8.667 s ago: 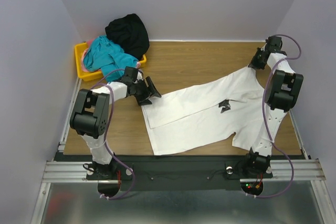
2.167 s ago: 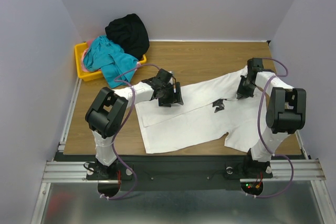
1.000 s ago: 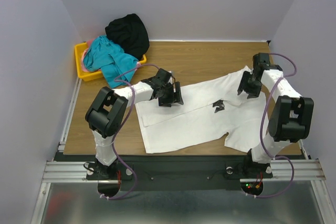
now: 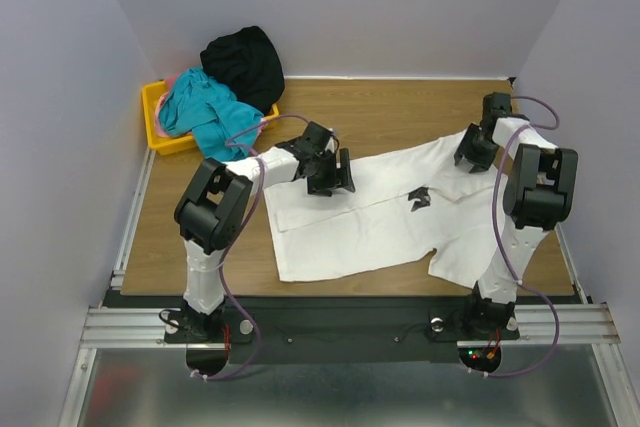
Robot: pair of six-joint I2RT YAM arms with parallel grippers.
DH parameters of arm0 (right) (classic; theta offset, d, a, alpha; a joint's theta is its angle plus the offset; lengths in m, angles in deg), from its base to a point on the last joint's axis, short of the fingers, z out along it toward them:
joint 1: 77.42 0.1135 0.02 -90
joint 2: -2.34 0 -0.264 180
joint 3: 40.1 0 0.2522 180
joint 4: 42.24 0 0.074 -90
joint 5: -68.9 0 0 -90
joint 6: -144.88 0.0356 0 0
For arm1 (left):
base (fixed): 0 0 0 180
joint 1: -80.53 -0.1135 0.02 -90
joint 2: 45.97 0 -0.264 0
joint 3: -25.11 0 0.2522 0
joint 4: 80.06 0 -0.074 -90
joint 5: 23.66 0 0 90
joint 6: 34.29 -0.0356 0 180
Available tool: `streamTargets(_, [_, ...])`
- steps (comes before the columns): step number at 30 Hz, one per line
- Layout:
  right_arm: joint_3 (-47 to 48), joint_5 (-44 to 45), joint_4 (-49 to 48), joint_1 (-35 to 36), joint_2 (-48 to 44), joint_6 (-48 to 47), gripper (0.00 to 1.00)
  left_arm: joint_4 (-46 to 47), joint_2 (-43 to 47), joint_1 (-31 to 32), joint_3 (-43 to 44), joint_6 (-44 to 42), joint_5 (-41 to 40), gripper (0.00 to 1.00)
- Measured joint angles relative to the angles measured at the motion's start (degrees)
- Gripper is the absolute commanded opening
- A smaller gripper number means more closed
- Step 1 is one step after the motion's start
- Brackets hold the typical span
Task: Fold and stack the t-shirts
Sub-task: Fold the tshirt
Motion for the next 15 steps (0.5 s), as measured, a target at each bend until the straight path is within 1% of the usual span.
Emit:
streamTargets(5, [2.4, 1.6, 0.1, -1.2, 1.8, 0.4, 0.56, -2.0, -6.1, -0.2, 9.2, -1.6, 0.0, 0.83])
streamTargets(8, [6.3, 2.4, 0.2, -2.2, 4.3, 0.8, 0.56, -4.1, -10.8, -0.4, 16.8, -2.8, 0.1, 0.83])
streamTargets(11, [9.6, 3.0, 0.1, -3.0, 6.6, 1.4, 0.56, -7.1, -17.3, -0.9, 27.7, -4.0, -0.4, 0.83])
streamTargets(15, [15.1, 3.5, 0.1, -4.0, 10.2, 2.4, 0.57, -10.2, -23.7, -2.2, 38.4, -4.6, -1.0, 0.83])
